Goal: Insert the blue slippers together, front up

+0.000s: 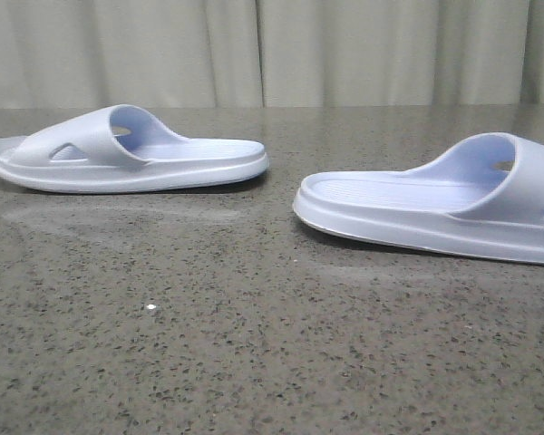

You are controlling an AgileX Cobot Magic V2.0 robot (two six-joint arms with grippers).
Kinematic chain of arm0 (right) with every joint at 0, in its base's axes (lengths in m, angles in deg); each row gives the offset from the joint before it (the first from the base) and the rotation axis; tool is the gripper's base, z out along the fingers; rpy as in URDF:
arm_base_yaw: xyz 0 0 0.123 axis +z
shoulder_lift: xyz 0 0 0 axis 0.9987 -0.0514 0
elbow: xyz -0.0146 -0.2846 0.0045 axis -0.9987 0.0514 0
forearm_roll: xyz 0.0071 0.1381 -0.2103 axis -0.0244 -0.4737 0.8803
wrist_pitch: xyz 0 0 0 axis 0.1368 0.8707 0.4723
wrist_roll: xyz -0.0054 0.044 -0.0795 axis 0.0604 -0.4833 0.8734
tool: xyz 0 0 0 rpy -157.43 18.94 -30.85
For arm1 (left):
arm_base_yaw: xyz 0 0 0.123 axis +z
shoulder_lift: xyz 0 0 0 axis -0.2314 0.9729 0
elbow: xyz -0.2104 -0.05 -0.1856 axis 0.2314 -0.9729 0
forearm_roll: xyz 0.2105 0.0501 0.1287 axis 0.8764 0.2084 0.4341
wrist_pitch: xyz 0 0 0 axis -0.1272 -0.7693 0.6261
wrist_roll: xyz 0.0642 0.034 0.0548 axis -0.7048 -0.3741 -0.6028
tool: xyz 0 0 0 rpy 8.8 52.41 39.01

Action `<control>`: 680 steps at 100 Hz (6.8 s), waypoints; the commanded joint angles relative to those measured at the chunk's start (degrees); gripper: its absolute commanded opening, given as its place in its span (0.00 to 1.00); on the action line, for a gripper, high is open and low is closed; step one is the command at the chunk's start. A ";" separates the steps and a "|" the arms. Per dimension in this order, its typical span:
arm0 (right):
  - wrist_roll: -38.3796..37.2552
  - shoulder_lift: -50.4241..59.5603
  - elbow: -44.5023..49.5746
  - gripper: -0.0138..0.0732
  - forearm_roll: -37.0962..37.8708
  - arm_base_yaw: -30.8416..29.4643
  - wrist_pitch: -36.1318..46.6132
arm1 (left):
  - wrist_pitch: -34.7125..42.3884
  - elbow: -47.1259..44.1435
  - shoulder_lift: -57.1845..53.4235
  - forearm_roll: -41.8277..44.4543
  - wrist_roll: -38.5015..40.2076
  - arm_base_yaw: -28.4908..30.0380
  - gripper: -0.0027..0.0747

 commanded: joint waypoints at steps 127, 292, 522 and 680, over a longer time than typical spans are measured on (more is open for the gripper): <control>-0.31 -42.37 -31.18 0.47 14.13 -7.81 -24.94 | -21.57 34.88 42.85 13.66 -10.84 0.05 0.48; 18.20 -61.89 -34.58 0.04 3.67 -11.13 -32.49 | -21.05 34.98 45.16 11.94 -12.26 0.05 0.48; 20.39 -60.88 -39.82 0.04 1.11 -11.13 -27.61 | -44.17 54.29 90.76 -38.15 -58.12 12.95 0.05; 53.64 -70.81 -48.54 0.04 -48.11 -11.03 -39.43 | -58.13 52.58 84.89 -54.47 -54.03 14.30 0.05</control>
